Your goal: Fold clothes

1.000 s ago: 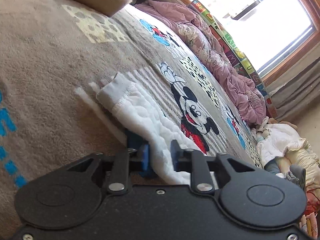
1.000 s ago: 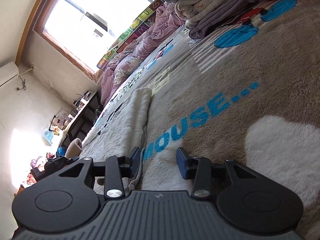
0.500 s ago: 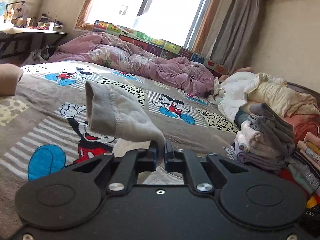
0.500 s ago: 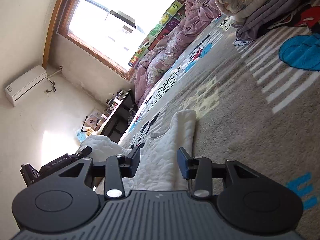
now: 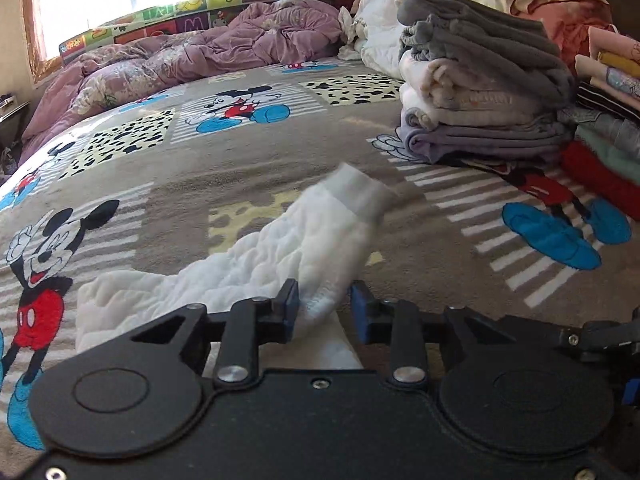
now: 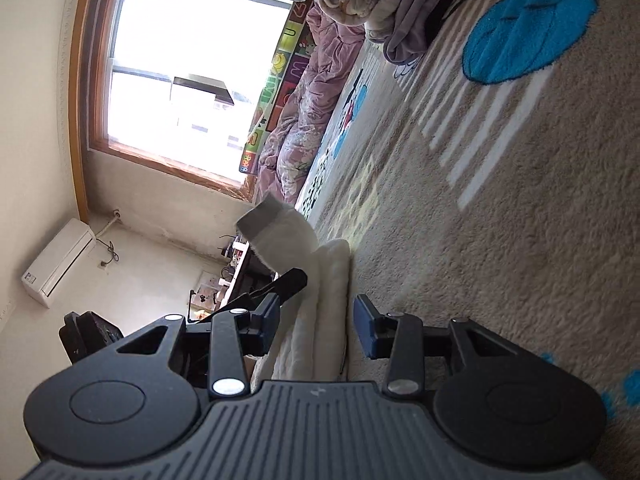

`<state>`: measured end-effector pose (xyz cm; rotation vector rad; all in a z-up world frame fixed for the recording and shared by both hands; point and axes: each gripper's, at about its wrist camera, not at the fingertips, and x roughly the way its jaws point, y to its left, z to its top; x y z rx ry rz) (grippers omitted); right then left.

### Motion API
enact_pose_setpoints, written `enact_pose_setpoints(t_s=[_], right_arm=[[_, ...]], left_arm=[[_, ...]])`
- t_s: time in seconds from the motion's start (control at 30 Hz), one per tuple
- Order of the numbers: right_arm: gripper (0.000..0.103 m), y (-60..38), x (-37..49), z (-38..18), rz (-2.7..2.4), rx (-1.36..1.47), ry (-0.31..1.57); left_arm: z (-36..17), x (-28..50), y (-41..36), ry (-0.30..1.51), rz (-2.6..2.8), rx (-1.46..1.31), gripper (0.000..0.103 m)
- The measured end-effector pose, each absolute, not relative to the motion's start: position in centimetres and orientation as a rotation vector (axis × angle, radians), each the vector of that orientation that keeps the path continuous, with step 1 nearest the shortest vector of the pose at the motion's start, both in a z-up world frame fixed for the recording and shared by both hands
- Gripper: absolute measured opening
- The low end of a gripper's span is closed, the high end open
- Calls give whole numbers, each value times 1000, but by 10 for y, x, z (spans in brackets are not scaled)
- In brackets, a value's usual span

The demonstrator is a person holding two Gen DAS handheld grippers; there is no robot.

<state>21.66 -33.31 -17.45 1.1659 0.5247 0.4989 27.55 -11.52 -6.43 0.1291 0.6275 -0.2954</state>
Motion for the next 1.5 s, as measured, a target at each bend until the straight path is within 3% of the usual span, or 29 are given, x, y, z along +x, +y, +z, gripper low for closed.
enact_pose_setpoints(t_s=[0.27, 0.5, 0.63, 0.73, 0.93, 1.0, 1.13, 1.27, 1.5], right_arm=[[46, -326, 217, -172, 510, 1101, 542], [53, -320, 232, -169, 480, 1168, 599], [68, -309, 256, -158, 448, 1154, 637], [71, -303, 278, -155, 409, 1166, 663], [58, -295, 305, -157, 351, 1201, 668], [44, -292, 311, -155, 345, 1189, 658], [19, -282, 321, -142, 356, 1111, 654], [14, -277, 323, -124, 367, 1045, 620], [13, -278, 295, -82, 395, 962, 520]], left_arm=[[-17, 161, 17, 489, -204, -87, 30], [-59, 95, 98, 520, -226, -379, 30], [-72, 94, 112, 554, -232, -475, 30], [-80, 91, 118, 567, -278, -557, 30], [-86, 87, 68, 613, -412, -289, 30], [-92, 90, 46, 651, -420, -154, 30], [-94, 91, 42, 675, -488, -163, 30], [-98, 93, 55, 697, -511, -207, 30], [-93, 96, 71, 688, -518, -272, 30]])
